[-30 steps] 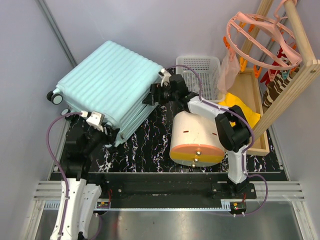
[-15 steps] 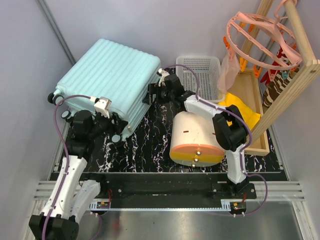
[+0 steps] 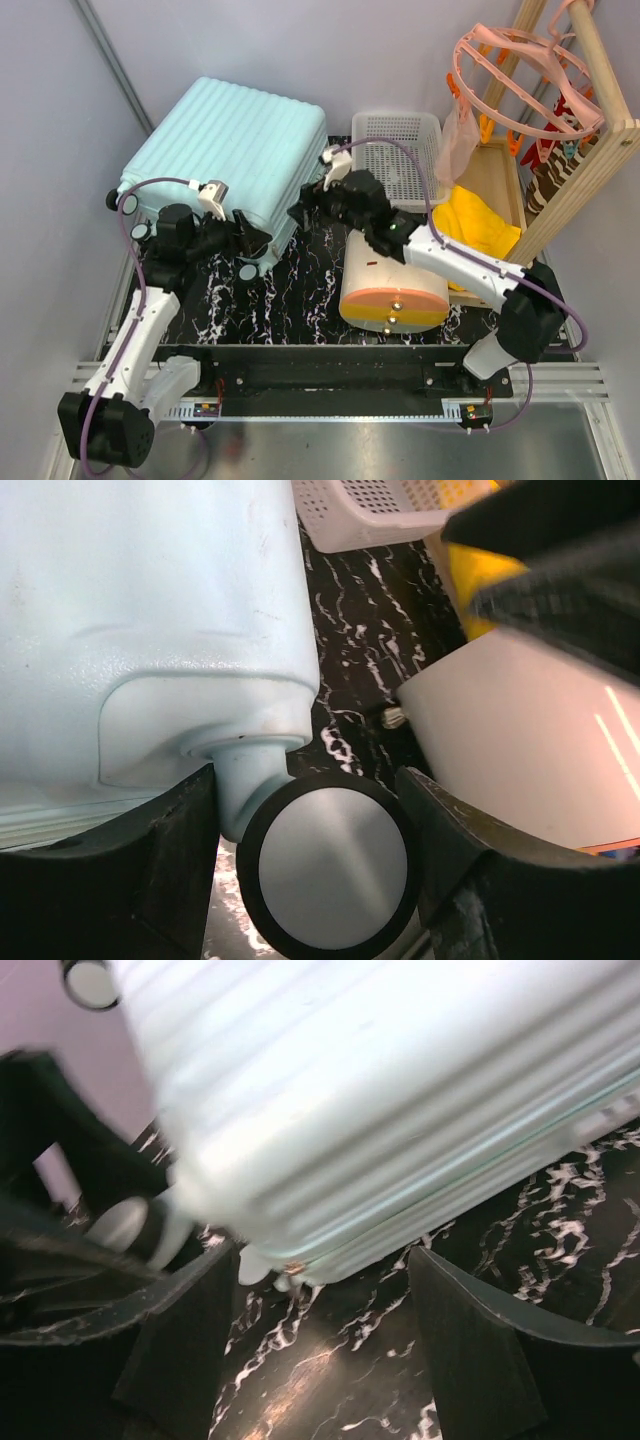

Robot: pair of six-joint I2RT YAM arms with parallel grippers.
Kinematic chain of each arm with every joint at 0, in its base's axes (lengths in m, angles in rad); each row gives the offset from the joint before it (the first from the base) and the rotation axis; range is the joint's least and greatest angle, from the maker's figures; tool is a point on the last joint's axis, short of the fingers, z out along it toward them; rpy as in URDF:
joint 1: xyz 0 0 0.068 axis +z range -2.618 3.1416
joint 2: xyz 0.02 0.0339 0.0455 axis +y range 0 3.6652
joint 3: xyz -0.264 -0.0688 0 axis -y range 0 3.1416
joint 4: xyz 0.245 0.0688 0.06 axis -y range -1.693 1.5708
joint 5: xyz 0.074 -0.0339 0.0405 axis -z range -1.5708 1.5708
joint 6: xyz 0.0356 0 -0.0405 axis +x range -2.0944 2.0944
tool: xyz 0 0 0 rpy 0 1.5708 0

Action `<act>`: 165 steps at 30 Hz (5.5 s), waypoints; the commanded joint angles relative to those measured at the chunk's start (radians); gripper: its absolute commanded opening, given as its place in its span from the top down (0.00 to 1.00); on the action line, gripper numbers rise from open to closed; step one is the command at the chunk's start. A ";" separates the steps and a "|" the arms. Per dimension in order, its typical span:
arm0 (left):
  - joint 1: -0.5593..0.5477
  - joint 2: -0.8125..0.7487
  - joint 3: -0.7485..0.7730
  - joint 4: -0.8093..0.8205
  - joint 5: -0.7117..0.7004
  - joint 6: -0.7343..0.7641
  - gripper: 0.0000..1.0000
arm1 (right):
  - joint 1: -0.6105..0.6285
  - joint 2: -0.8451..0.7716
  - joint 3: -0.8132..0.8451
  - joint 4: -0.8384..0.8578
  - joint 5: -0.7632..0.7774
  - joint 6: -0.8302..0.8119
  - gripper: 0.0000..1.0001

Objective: Open, take out, and arrange the luggage
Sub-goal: Adjust the luggage at the center of the board, then unzip the luggage at the center of the board.

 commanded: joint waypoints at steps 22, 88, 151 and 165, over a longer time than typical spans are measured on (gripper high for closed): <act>-0.008 -0.032 0.039 0.356 0.100 -0.067 1.00 | 0.322 0.221 -0.287 0.610 0.458 -0.161 0.36; -0.002 -0.015 0.009 0.448 0.173 -0.125 1.00 | 0.233 0.386 -0.307 0.936 0.249 -0.391 1.00; -0.082 -0.101 -0.053 0.422 -0.147 -0.271 0.06 | 0.295 -0.214 -0.308 0.272 0.232 -0.056 0.00; 0.073 -0.314 -0.128 0.076 -0.485 -0.192 0.01 | 0.278 -0.055 -0.097 0.154 0.232 0.166 0.00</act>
